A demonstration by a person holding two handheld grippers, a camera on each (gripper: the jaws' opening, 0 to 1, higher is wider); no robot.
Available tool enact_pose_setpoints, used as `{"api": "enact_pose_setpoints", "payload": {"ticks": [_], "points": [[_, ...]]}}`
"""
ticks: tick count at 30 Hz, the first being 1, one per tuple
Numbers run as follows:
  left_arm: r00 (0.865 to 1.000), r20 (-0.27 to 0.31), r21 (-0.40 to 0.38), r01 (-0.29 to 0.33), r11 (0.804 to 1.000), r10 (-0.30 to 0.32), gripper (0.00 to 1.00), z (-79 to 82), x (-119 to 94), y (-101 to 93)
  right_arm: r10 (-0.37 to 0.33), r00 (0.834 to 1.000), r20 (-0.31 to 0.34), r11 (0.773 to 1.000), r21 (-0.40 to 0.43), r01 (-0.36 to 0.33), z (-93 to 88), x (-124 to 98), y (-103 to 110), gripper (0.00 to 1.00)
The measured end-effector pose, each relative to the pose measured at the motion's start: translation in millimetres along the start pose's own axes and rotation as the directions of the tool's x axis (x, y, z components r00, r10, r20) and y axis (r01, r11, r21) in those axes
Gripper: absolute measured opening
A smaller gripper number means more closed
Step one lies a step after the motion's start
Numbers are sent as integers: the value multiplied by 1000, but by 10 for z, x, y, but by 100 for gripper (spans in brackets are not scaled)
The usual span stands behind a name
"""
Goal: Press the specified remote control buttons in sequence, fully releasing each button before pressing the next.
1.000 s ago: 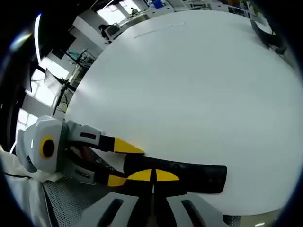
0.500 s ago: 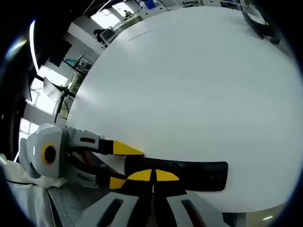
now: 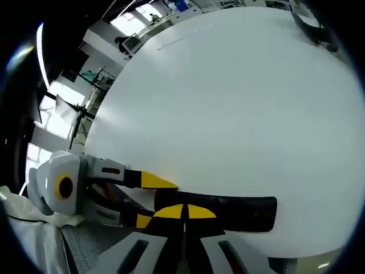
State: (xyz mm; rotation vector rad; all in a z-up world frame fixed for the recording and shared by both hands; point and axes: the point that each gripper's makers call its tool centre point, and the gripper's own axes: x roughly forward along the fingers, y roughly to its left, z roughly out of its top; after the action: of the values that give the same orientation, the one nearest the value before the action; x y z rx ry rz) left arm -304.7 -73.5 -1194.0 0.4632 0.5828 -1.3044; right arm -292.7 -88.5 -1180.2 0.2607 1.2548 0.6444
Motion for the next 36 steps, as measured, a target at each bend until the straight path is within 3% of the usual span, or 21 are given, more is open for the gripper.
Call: {"api": "enact_pose_setpoints", "payload": {"ticks": [12, 21, 29, 36], "points": [[1000, 2, -3, 0, 1000, 0, 25, 4, 4, 0, -50, 999, -3, 997, -55, 50, -11, 36, -54, 0], [1000, 3, -4, -2, 1000, 2, 25, 7, 3, 2, -112, 994, 5, 980, -166, 111, -21, 49, -39, 0], [1000, 3, -4, -3, 1000, 3, 25, -1, 5, 3, -99, 995, -2, 985, -141, 98, -11, 39, -52, 0], [1000, 5, -7, -6, 1000, 6, 25, 2, 4, 1, -120, 993, 4, 977, -177, 119, -18, 45, -43, 0]]}}
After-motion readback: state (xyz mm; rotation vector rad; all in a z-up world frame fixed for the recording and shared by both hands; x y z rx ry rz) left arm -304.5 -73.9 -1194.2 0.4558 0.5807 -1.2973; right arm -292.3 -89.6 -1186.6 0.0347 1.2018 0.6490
